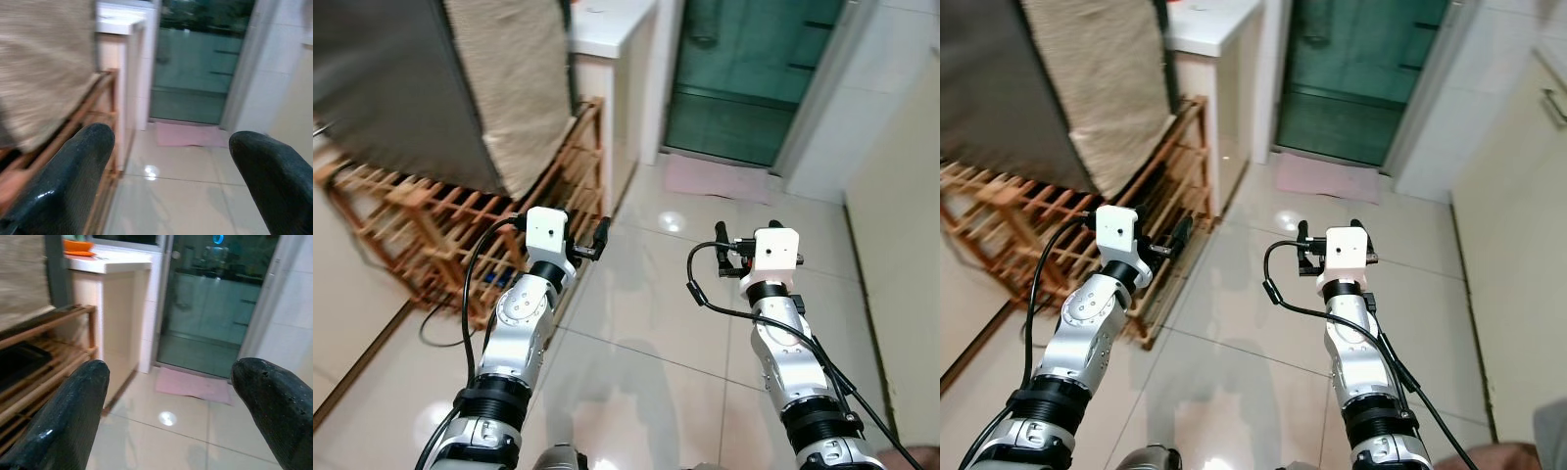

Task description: Restocking fridge

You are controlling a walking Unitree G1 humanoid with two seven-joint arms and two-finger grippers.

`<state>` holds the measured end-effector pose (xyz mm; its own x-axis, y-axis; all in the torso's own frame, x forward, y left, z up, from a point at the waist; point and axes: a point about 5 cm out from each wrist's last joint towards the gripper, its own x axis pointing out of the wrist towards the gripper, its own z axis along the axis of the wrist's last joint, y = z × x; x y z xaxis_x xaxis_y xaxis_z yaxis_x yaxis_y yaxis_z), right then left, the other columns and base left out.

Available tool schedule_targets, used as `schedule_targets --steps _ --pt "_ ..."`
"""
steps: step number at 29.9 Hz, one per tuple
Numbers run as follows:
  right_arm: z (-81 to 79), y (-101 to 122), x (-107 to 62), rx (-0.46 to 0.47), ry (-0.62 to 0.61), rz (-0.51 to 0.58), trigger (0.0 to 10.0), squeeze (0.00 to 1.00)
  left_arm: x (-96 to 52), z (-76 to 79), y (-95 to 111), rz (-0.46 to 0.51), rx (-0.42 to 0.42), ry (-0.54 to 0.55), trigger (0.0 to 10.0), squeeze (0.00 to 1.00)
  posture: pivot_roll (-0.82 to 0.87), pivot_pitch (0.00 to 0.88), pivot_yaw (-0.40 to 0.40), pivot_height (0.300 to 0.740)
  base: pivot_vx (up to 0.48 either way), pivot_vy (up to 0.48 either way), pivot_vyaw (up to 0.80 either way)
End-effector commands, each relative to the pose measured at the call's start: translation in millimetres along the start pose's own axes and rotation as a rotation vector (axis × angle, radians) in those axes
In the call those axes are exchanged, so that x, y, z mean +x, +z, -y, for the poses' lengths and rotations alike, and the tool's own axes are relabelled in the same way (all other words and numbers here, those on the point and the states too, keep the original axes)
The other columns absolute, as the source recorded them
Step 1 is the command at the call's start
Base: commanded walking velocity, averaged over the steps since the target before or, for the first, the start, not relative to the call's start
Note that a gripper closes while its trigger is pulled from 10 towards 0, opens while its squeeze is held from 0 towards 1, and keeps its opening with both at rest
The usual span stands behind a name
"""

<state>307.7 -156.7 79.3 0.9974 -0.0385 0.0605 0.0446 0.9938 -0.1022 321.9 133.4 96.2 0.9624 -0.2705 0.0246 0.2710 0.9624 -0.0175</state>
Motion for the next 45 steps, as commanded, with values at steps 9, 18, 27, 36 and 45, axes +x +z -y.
schedule_targets --steps 9,18,27,36,45 --pt "30.2 3 -6.9 0.001 -0.127 0.062 10.0 1.00 -10.5 -43.7 6 0.064 -0.028 0.267 10.0 0.00 -0.05 0.000 -0.024 0.740 0.000 0.000 0.79" --pt "32.8 4 -14.5 -0.007 -0.131 0.080 10.0 1.00 -23.3 -48.9 -4 0.032 0.003 0.251 10.0 0.00 -0.05 0.000 -0.013 0.740 0.000 0.000 0.80" --pt "50.1 -11 -62.9 -0.047 -0.096 0.022 10.0 1.00 -60.2 -52.9 -10 0.012 0.025 0.225 10.0 0.00 -0.05 0.000 -0.013 0.740 0.000 0.000 0.80" --pt "32.9 -2 -43.4 -0.012 -0.076 0.007 10.0 0.69 -44.7 -30.4 5 0.050 0.039 0.159 10.0 0.00 -0.05 0.000 0.004 0.740 0.000 0.000 0.71" --pt "30.5 11 -30.8 -0.011 -0.090 0.061 10.0 0.00 -27.1 -19.8 19 0.096 0.072 0.048 10.0 0.00 -0.06 0.000 0.011 0.740 0.050 0.000 0.00"
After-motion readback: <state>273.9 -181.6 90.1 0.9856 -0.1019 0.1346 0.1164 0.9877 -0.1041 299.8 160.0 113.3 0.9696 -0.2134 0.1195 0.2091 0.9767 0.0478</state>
